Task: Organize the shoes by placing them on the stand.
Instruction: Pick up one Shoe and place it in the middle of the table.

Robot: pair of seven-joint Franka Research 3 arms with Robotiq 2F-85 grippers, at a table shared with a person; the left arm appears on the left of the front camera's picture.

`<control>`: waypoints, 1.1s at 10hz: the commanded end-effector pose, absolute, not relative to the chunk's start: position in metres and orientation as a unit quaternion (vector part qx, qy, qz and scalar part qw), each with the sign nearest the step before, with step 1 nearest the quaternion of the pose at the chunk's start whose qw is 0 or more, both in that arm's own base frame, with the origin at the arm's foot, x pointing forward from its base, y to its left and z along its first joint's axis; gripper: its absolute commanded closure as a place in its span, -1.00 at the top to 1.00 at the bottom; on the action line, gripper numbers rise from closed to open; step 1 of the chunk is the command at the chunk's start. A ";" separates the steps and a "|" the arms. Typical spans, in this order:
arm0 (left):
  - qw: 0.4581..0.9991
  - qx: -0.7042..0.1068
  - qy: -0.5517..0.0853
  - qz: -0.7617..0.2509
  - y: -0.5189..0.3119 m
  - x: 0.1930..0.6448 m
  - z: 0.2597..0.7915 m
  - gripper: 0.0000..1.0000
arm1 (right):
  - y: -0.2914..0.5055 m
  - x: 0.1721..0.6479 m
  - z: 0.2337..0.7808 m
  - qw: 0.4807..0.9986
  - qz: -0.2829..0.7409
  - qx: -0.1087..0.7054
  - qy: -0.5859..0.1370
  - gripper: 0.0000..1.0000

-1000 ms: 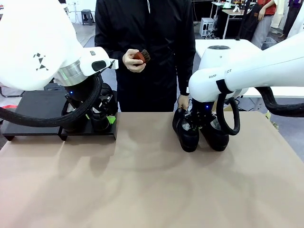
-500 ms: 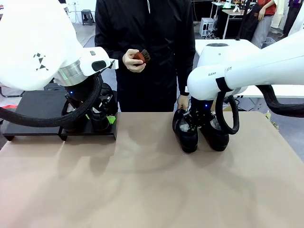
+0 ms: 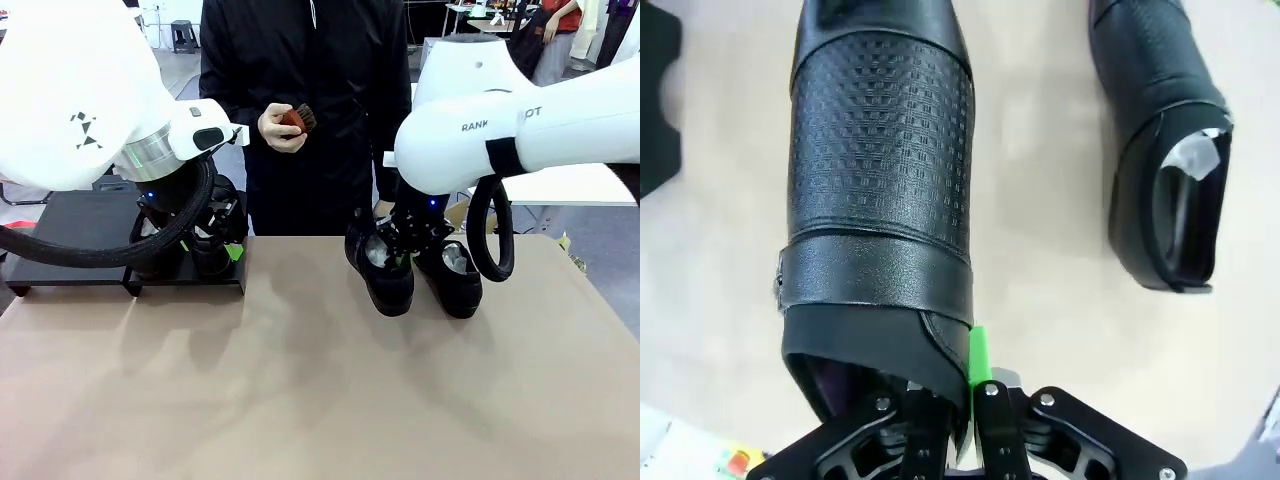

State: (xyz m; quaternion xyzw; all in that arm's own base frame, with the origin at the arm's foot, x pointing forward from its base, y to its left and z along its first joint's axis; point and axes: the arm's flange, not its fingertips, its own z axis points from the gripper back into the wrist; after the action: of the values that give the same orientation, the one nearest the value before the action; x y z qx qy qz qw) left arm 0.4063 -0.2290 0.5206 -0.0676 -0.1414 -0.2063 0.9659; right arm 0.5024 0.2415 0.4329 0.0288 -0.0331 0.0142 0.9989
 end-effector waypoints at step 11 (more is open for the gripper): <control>0.966 -0.070 -0.142 -0.206 -0.228 0.408 0.522 0.66 | 0.318 0.357 0.384 0.990 -0.054 0.133 0.007 -1.00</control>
State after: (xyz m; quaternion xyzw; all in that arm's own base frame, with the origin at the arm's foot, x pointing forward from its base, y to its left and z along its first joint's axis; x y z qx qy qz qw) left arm 0.4065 -0.2291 0.5205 -0.0676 -0.1412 -0.2063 0.9659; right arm 0.3595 0.3171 0.3794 0.1046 0.0083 -0.0632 0.9925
